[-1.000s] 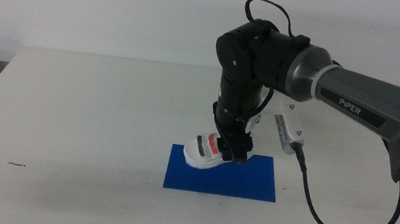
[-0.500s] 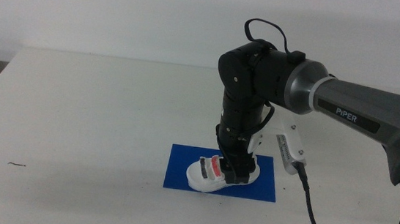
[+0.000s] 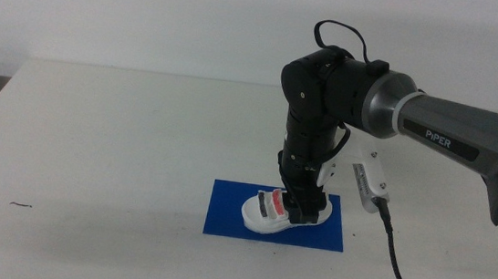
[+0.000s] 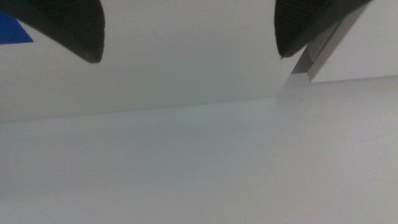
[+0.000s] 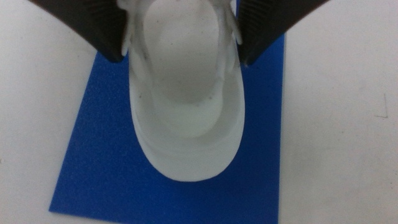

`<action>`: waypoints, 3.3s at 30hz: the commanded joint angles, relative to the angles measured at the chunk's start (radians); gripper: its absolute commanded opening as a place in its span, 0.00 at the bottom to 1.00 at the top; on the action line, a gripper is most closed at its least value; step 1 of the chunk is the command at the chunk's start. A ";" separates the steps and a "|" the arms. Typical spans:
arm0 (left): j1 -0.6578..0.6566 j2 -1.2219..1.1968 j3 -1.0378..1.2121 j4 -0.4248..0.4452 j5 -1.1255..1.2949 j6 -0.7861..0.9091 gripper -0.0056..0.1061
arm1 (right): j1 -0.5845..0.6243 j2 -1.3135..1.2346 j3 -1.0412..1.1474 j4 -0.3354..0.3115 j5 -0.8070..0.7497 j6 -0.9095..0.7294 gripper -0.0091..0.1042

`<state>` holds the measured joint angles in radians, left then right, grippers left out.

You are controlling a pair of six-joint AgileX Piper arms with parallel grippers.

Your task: Use one arm to grab the shoe from the table and place it on the mat.

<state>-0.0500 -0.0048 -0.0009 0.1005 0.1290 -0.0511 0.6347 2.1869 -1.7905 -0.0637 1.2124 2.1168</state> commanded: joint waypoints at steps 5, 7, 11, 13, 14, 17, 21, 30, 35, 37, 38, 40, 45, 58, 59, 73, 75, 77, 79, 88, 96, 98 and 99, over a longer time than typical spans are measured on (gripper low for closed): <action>0.000 0.005 0.001 -0.004 -0.013 -0.003 0.89 | -0.008 0.018 0.004 -0.007 0.009 0.023 0.20; 0.000 0.005 0.001 -0.004 -0.013 -0.003 0.89 | -0.008 0.031 0.004 0.000 0.009 0.023 0.20; 0.000 0.005 0.001 -0.004 -0.013 -0.003 0.89 | -0.008 0.036 0.004 -0.011 -0.036 0.023 0.23; 0.000 0.005 0.001 -0.004 -0.013 -0.003 0.89 | -0.008 0.036 0.004 -0.015 -0.056 0.023 0.28; 0.000 0.005 0.001 -0.004 -0.013 -0.003 0.89 | -0.008 0.036 0.004 -0.015 -0.058 0.023 0.32; 0.000 0.005 0.001 -0.004 -0.013 -0.003 0.89 | -0.008 0.036 0.004 -0.015 -0.060 0.023 0.46; 0.000 0.005 0.001 -0.004 -0.013 -0.003 0.89 | -0.008 0.036 0.004 -0.026 -0.060 0.023 0.72; 0.000 0.005 0.001 -0.004 -0.013 -0.003 0.89 | 0.000 -0.098 0.002 0.020 -0.048 0.003 0.90; 0.000 0.005 0.001 -0.004 -0.013 -0.003 0.89 | 0.038 -0.306 0.002 -0.125 -0.008 -0.190 0.90; 0.000 0.005 0.001 -0.004 -0.013 -0.003 0.89 | 0.055 -0.390 0.002 -0.253 0.009 -0.573 0.90; 0.000 0.005 0.001 -0.004 -0.013 -0.003 0.89 | 0.065 -0.434 0.002 -0.300 0.009 -0.838 0.90; 0.000 0.005 0.001 -0.004 -0.013 -0.003 0.89 | 0.065 -0.518 0.002 -0.325 0.009 -1.248 0.90; 0.000 0.005 0.001 -0.004 -0.013 -0.003 0.89 | 0.064 -0.682 0.002 -0.337 0.009 -1.736 0.90; 0.000 0.005 0.001 -0.004 -0.013 -0.003 0.89 | -0.270 -1.126 0.337 -0.181 -0.275 -1.987 0.90; 0.000 0.005 0.001 -0.004 -0.013 -0.003 0.89 | -0.336 -1.182 0.425 -0.159 -0.349 -1.991 0.90; 0.000 0.005 0.001 -0.004 -0.013 -0.003 0.89 | -0.506 -1.822 1.567 0.117 -1.197 -2.414 0.90; 0.000 0.005 0.001 -0.004 -0.013 -0.003 0.89 | -0.495 -1.876 1.639 0.127 -1.176 -2.412 0.90; 0.000 0.005 0.001 -0.004 -0.013 -0.003 0.89 | -0.495 -1.926 1.694 0.127 -1.151 -2.412 0.90; 0.000 0.005 0.001 -0.004 -0.013 -0.003 0.89 | -0.495 -1.991 1.756 0.138 -1.155 -2.412 0.90; 0.000 0.005 0.001 -0.004 -0.013 -0.003 0.89 | -0.497 -2.187 1.790 0.131 -1.059 -2.412 0.90; 0.000 0.005 0.001 -0.004 -0.013 -0.003 0.89 | -0.497 -2.187 1.790 0.239 -1.050 -2.417 0.90; 0.000 0.005 0.001 -0.004 -0.013 -0.003 0.89 | -0.497 -2.187 1.790 0.240 -1.052 -2.417 0.90; 0.000 0.005 0.001 -0.004 -0.013 -0.003 0.89 | -0.497 -2.187 1.790 0.240 -1.052 -2.417 0.90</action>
<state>-0.0500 -0.0048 -0.0009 0.1005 0.1273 -0.0511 0.1380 0.0046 -0.0034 0.1744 0.1628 -0.2899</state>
